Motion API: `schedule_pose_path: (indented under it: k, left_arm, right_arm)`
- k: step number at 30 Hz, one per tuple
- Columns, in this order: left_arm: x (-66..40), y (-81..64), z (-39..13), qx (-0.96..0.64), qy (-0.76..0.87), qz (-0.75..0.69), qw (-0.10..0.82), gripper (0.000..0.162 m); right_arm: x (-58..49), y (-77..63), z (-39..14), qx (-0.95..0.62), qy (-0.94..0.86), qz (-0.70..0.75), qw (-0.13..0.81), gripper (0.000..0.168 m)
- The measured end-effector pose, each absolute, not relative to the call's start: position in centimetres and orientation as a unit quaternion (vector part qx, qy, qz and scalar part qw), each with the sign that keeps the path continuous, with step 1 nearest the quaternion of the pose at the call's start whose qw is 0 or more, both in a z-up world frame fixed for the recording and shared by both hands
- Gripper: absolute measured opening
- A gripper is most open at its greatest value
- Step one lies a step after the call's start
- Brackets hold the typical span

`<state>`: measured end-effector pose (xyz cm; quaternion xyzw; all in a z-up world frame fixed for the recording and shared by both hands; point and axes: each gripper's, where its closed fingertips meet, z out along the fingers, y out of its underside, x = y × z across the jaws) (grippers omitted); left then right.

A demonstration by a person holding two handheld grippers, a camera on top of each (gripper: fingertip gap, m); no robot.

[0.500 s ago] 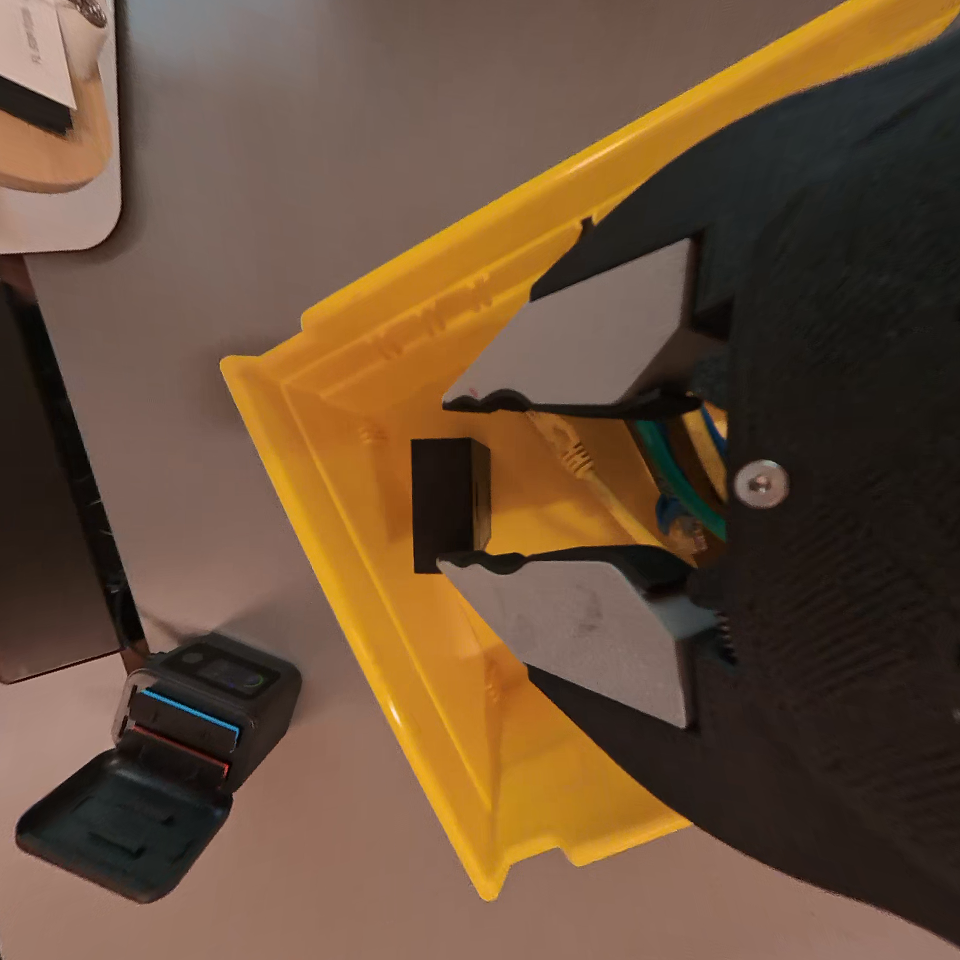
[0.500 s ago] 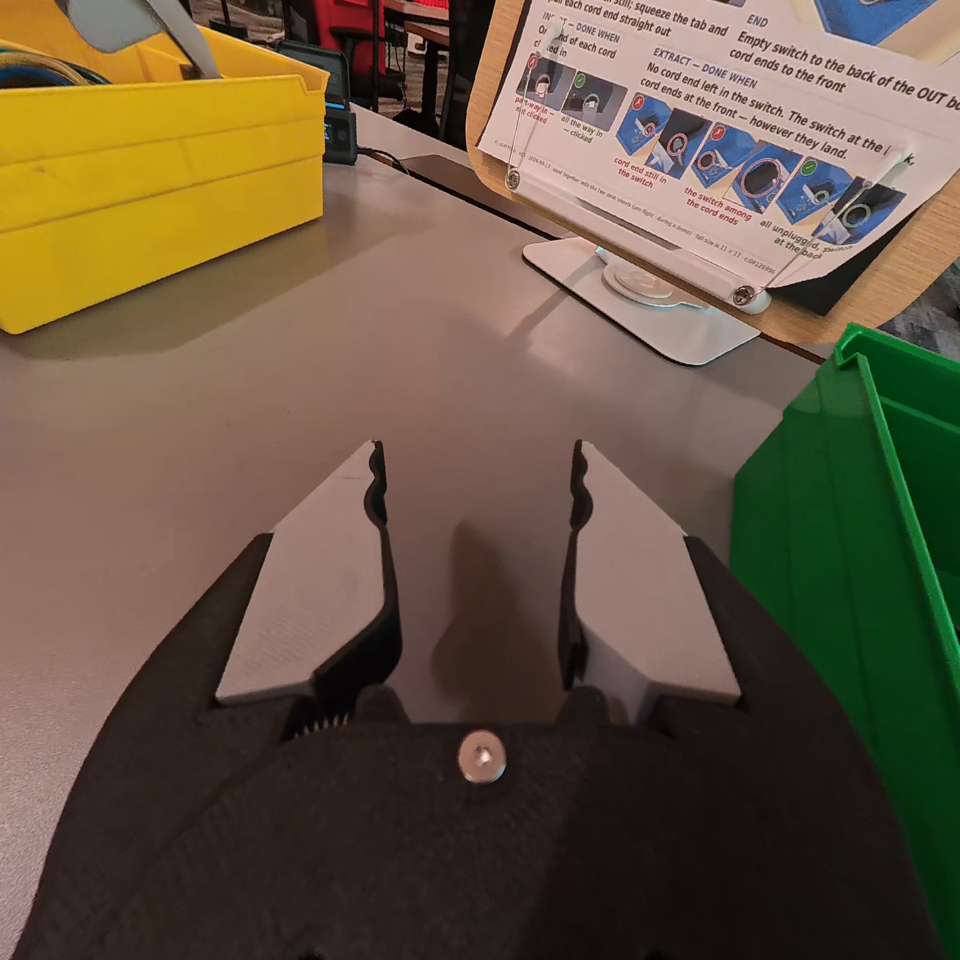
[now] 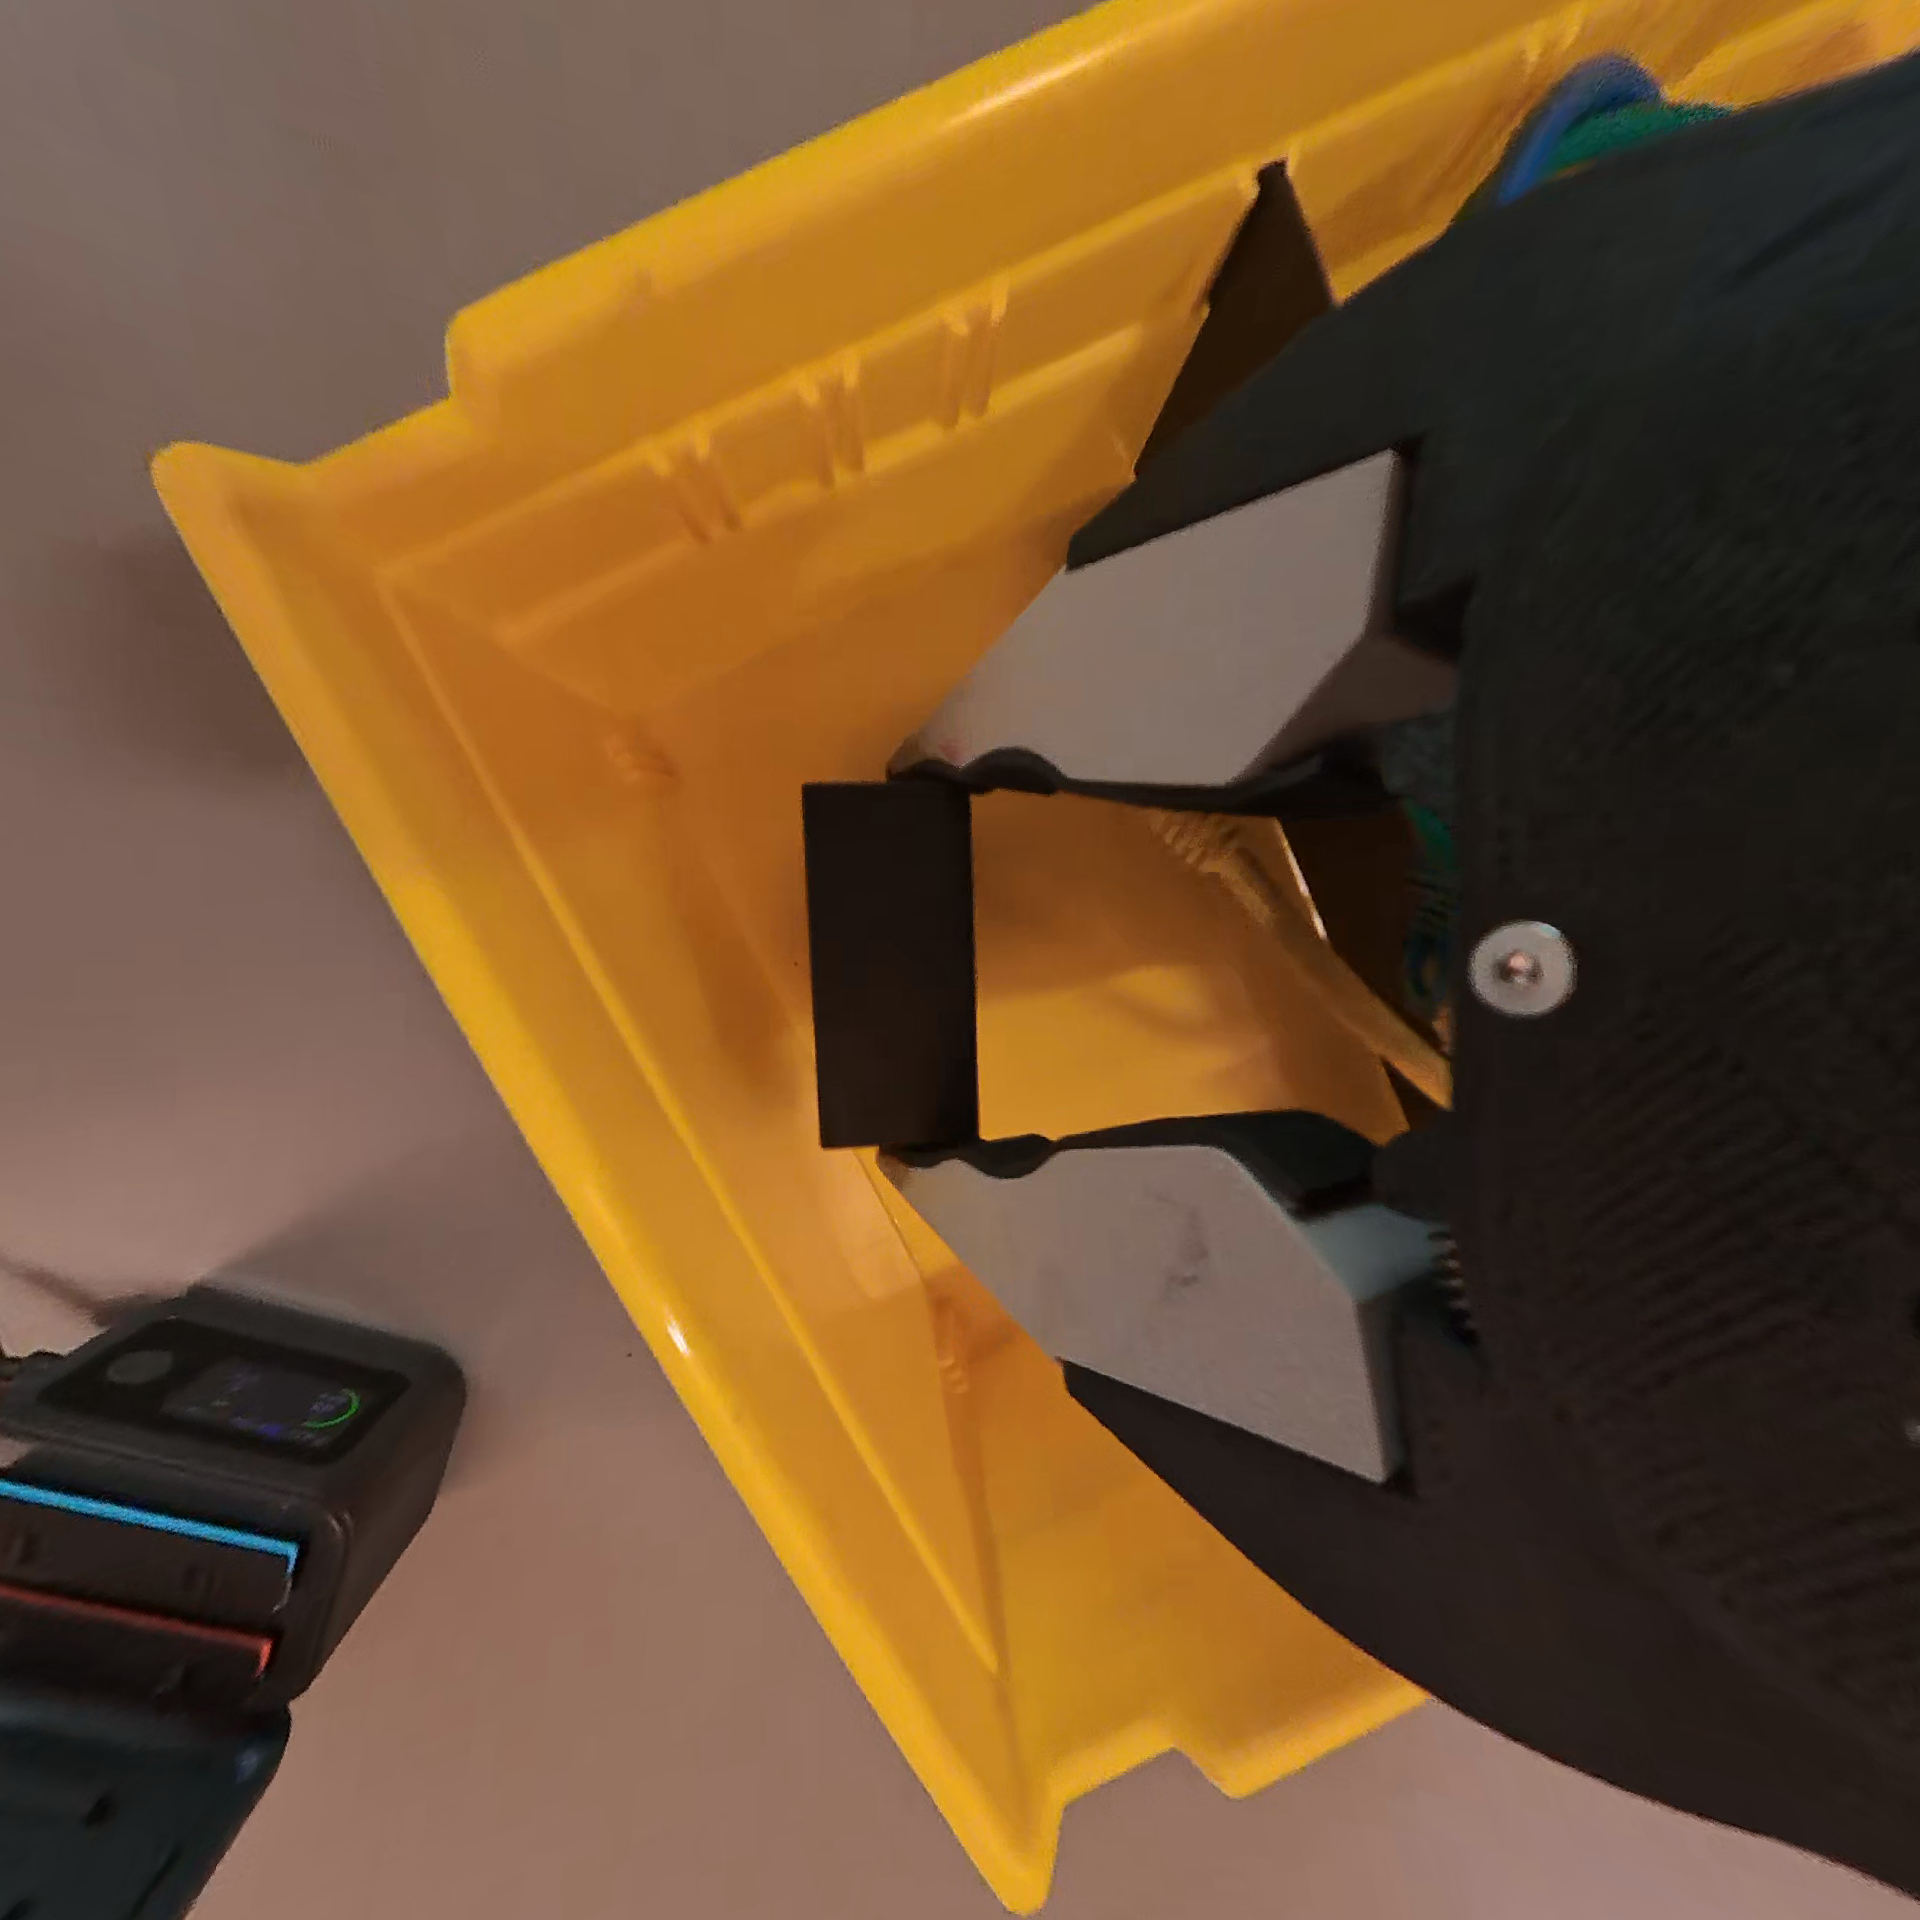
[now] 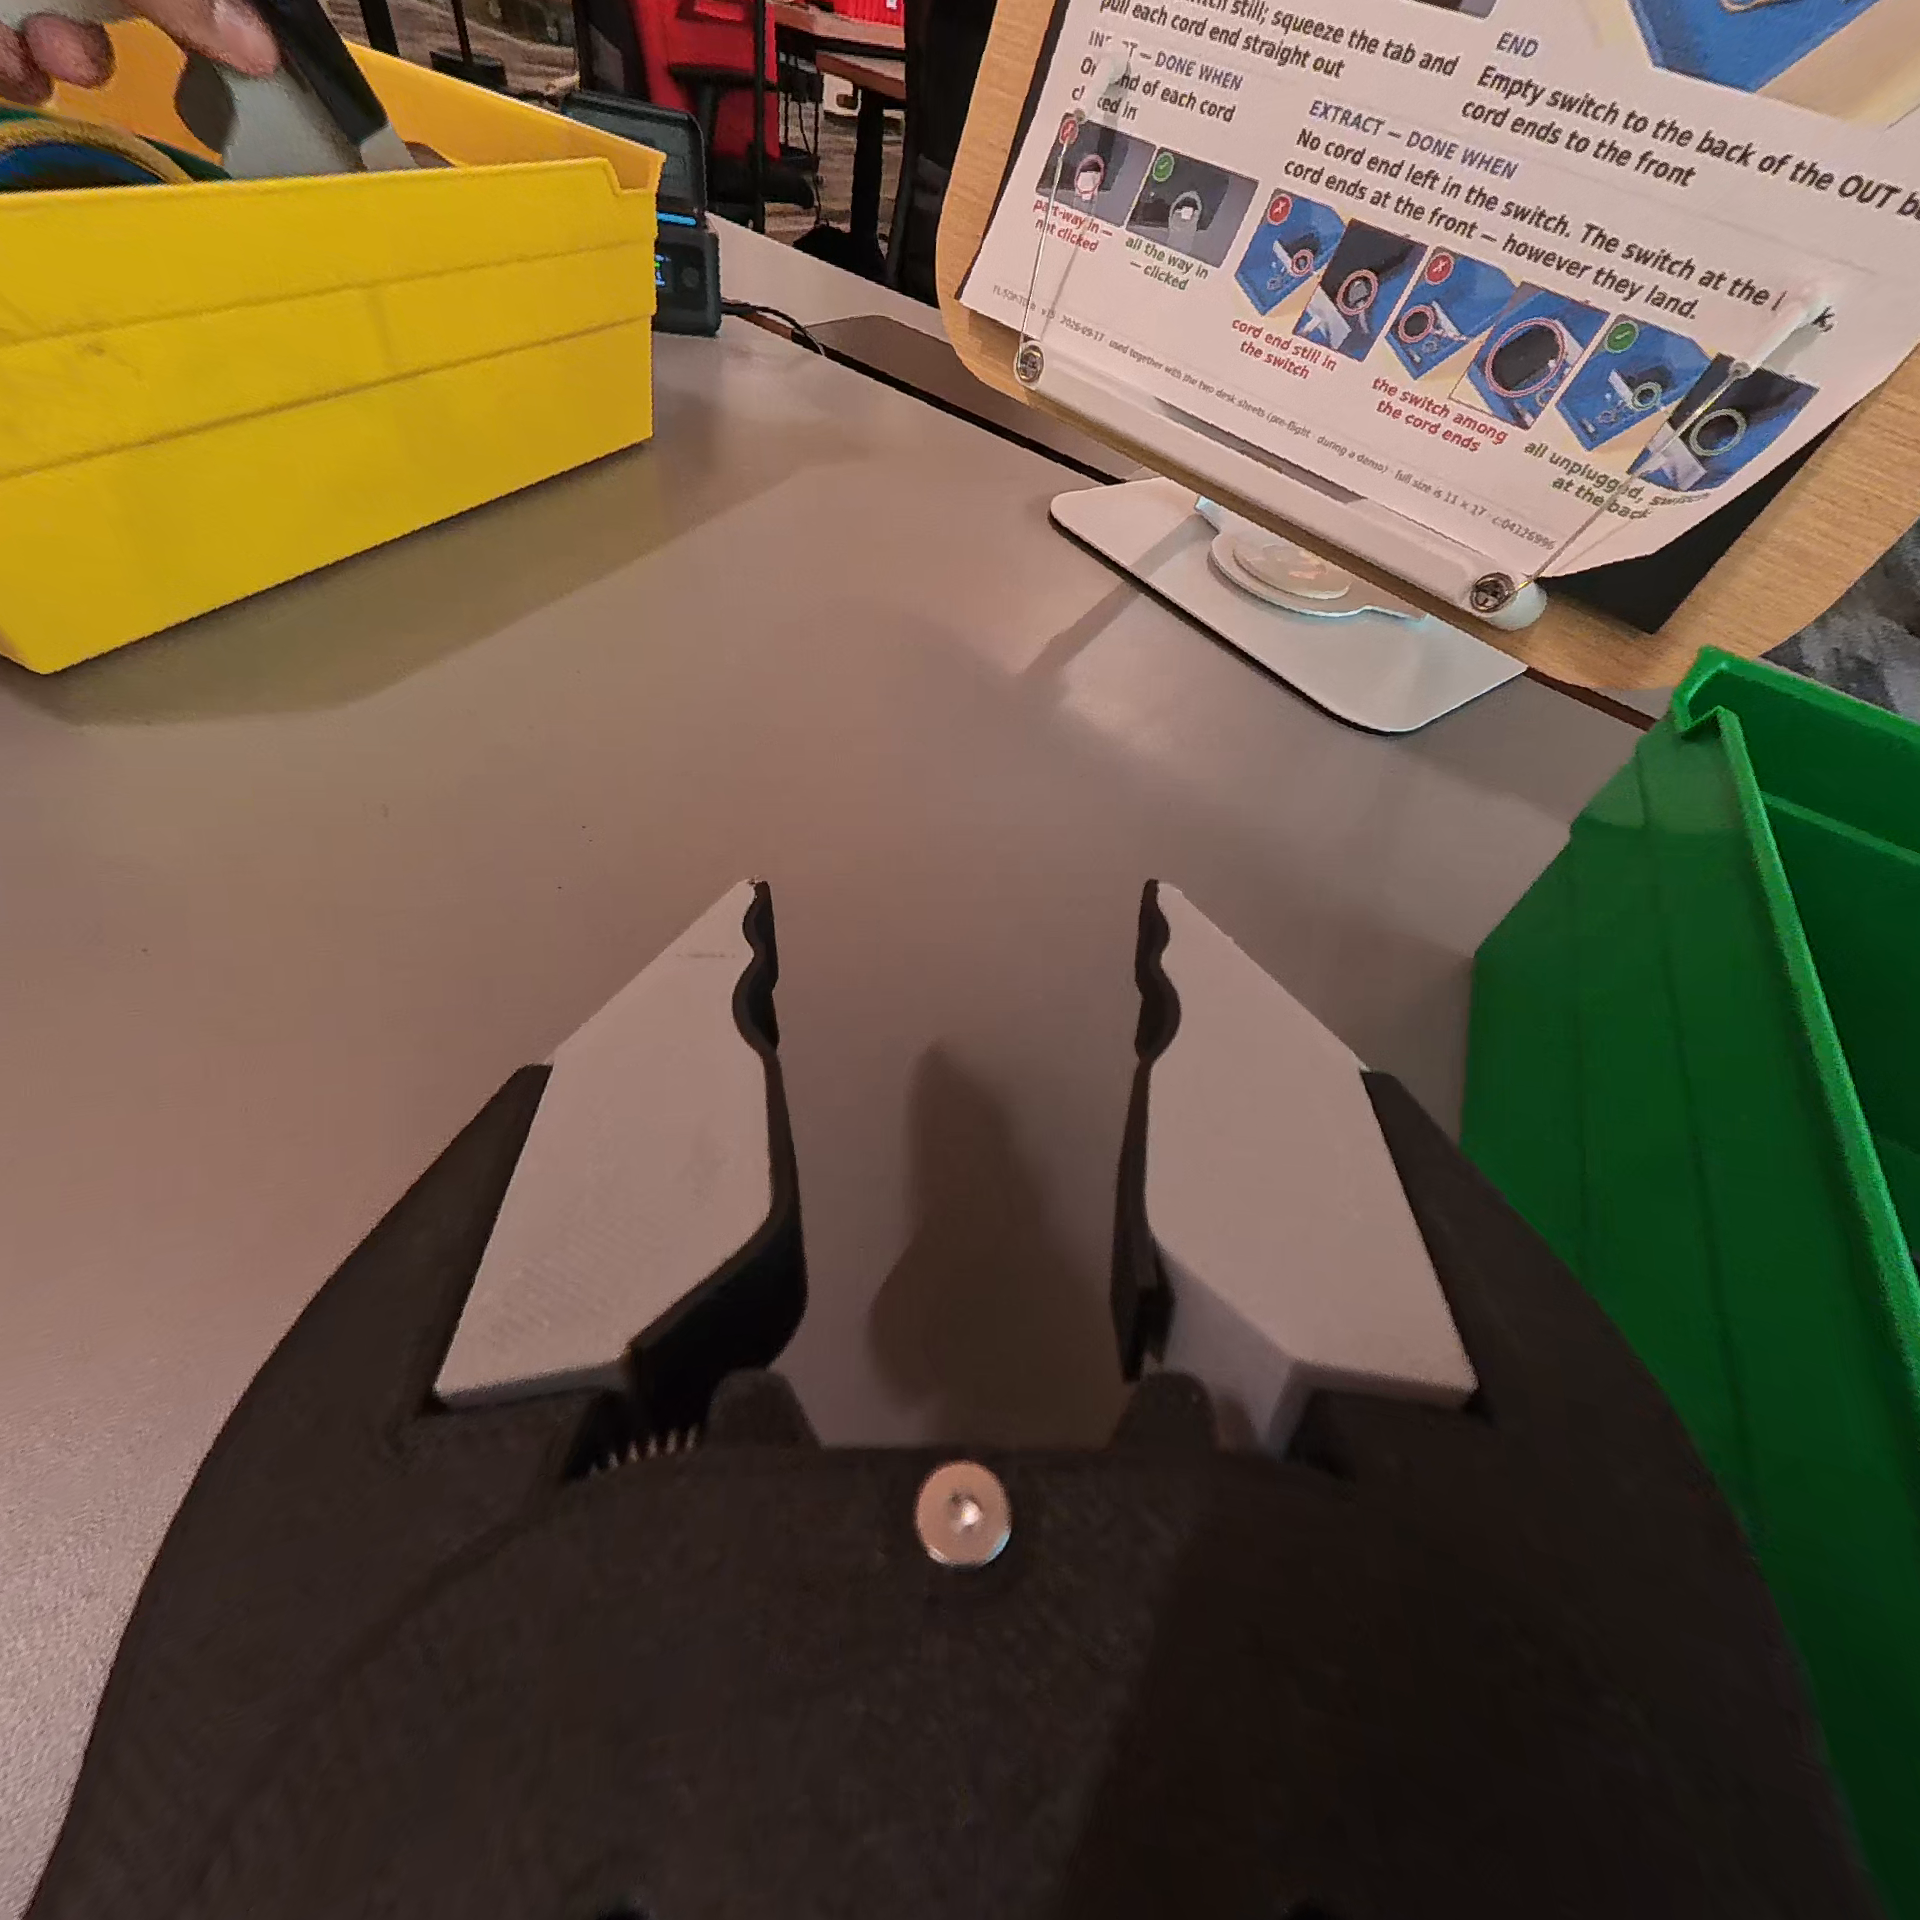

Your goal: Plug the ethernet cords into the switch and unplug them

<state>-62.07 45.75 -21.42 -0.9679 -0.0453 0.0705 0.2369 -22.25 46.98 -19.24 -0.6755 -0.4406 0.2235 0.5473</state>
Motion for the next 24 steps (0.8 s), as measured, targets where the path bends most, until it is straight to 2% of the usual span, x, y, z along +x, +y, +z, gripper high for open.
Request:
schedule_pose_path:
  k: [14,19,24]
  left_arm:
    - [-61.8,46.0,-20.5,-0.959,-0.03,0.09,0.266,0.062]
    - [-61.0,45.5,-15.5,-0.939,-0.02,0.094,0.331,0.062]
    - [-52.7,43.8,-7.4,-0.877,0.048,0.03,0.476,0.062]
  right_arm:
    - [-22.3,46.9,-19.4,-0.677,-0.443,0.23,0.542,0.065]
    - [-22.3,46.9,-19.3,-0.676,-0.443,0.23,0.542,0.065]
    - [-22.5,46.3,-19.0,-0.663,-0.451,0.24,0.547,0.066]
